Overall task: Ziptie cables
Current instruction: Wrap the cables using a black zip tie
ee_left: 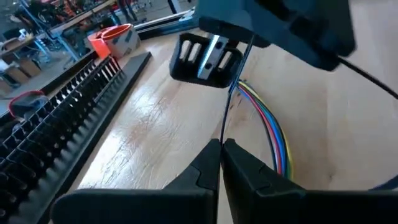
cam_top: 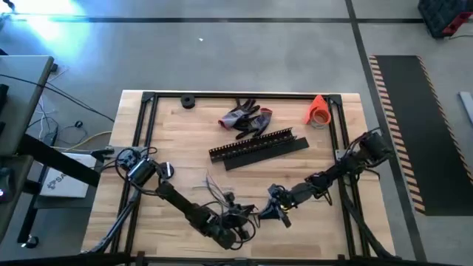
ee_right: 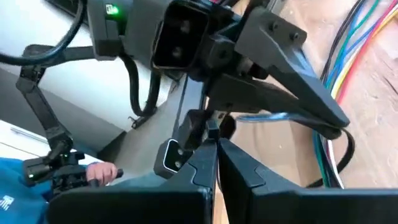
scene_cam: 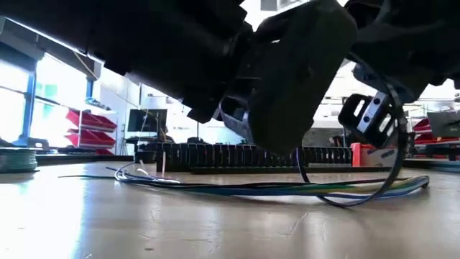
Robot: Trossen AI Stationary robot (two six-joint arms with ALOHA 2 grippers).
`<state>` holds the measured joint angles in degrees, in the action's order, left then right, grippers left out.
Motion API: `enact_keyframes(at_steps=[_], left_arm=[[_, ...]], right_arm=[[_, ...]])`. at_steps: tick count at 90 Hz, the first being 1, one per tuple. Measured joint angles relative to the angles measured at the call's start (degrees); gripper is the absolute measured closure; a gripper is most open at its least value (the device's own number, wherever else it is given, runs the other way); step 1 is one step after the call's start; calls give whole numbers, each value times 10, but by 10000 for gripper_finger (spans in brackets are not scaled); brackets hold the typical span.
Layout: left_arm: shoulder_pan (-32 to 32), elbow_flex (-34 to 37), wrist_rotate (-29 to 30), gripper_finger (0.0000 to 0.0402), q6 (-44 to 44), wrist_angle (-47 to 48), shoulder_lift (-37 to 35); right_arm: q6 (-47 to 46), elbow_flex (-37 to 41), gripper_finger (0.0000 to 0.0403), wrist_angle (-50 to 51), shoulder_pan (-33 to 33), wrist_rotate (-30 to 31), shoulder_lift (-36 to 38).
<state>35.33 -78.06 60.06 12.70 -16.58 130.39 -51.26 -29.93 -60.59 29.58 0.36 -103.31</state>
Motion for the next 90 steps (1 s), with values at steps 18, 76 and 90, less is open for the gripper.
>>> enact_keyframes(at_steps=[18, 76, 90], left_arm=[[0, 0, -12, 401, -10, 0, 0], [3, 0, -52, 402, -66, 1, 0], [0, 0, -60, 402, -69, 2, 0]], right_arm=[[-25, 0, 403, 0, 0, -4, 0], [-88, 0, 403, 22, 0, -31, 0], [-88, 0, 403, 22, 0, -39, 0]])
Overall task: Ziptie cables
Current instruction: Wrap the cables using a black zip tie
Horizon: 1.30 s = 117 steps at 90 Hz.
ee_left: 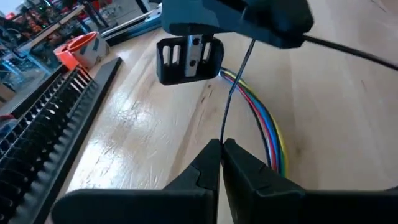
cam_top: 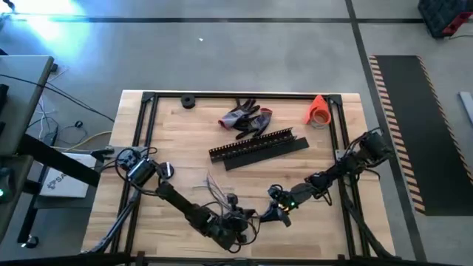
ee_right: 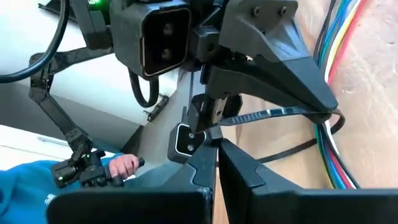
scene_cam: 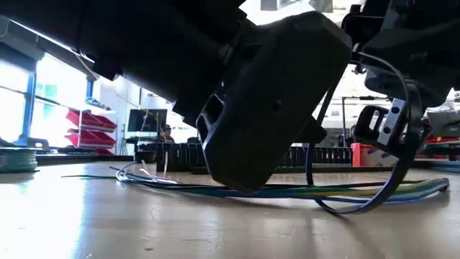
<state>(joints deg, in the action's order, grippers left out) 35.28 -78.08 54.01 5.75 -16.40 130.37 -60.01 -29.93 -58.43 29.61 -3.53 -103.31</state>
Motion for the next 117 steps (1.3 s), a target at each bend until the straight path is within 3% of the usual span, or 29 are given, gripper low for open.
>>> enact_keyframes(at_steps=[14, 32, 73, 93, 103, 117], left_arm=[[-4, 0, -10, 402, 0, 0, 0], [-8, 0, -34, 402, 0, 0, 0], [4, 0, -57, 402, -5, 2, 0], [5, 0, -13, 402, -3, 3, 0], [3, 0, 16, 402, 49, 3, 0], [-15, 0, 55, 402, 193, 8, 0]], right_arm=[[5, -14, 403, 32, 0, -18, 0], [62, -80, 403, 163, 0, -41, 0], [65, -94, 403, 201, 0, -76, 6], [241, -95, 403, 197, 20, -64, 39], [301, -95, 402, 198, 41, -55, 44], [301, -95, 394, 223, 61, 3, 44]])
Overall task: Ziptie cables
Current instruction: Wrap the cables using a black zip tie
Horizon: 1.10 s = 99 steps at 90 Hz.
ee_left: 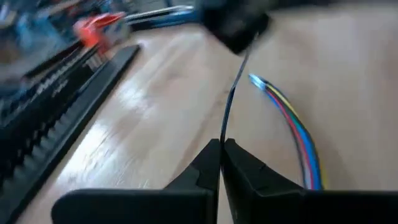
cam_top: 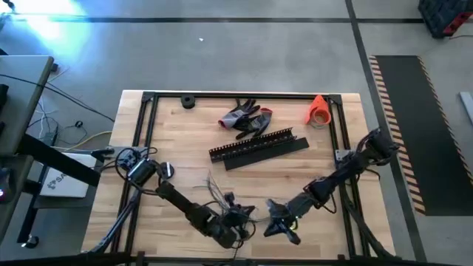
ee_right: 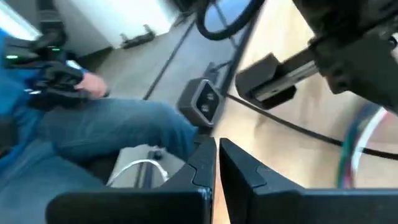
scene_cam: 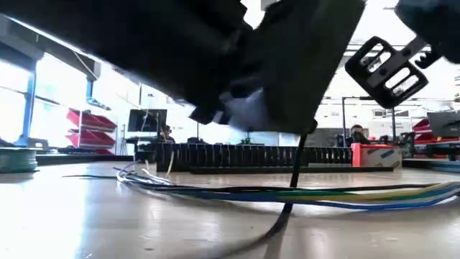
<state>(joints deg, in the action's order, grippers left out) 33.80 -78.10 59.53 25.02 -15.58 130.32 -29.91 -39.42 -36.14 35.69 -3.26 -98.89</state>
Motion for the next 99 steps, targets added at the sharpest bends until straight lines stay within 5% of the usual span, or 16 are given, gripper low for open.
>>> enact_keyframes(at_steps=[19, 45, 56, 69, 86, 99], left_arm=[[-34, 0, 48, 402, 69, 8, 0], [-58, 0, 86, 402, 165, 44, 0], [-59, 0, 86, 402, 226, 99, 0], [-59, 0, 88, 402, 306, 174, 0], [-58, 0, 83, 402, 356, 219, 0], [-49, 0, 83, 402, 364, 223, 0]], right_arm=[[-29, 0, 384, 47, 4, 28, 13], [-19, 0, 400, 390, 61, 209, 205], [15, 0, 400, 458, 69, 208, 250], [95, 0, 382, 427, 30, 131, 213], [260, 0, 316, 224, 15, 34, 91], [371, -42, 256, 179, 23, 52, -3]])
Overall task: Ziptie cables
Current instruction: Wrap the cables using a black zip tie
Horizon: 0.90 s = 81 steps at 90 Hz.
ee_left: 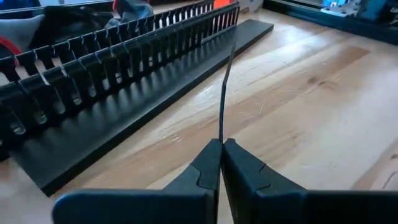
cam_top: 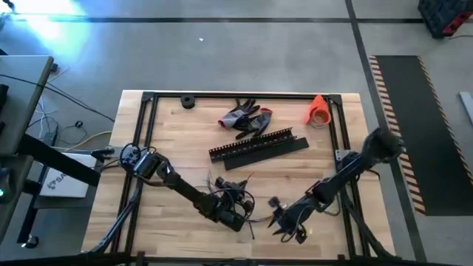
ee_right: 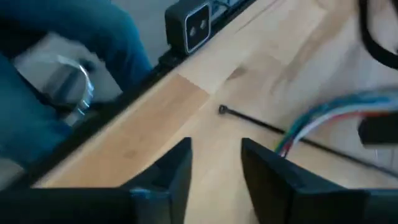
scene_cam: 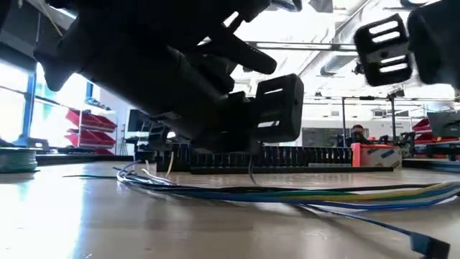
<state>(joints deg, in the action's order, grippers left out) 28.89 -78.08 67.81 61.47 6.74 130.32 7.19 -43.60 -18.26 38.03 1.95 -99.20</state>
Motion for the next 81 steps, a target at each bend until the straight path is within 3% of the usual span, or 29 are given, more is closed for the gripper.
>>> enact_keyframes(at_steps=[15, 37, 66, 81], left_arm=[[2, 0, -2, 402, 21, 10, -2], [4, 0, -6, 402, 54, 37, -2], [16, 0, 10, 402, 134, 86, -2], [18, 0, 21, 402, 135, 85, -2]], right_arm=[[104, -95, 211, 54, 3, 55, -92], [231, -206, 206, 185, 5, 147, -165], [265, -208, 230, 122, 3, 189, -183], [215, -208, 243, 81, 5, 217, -182]])
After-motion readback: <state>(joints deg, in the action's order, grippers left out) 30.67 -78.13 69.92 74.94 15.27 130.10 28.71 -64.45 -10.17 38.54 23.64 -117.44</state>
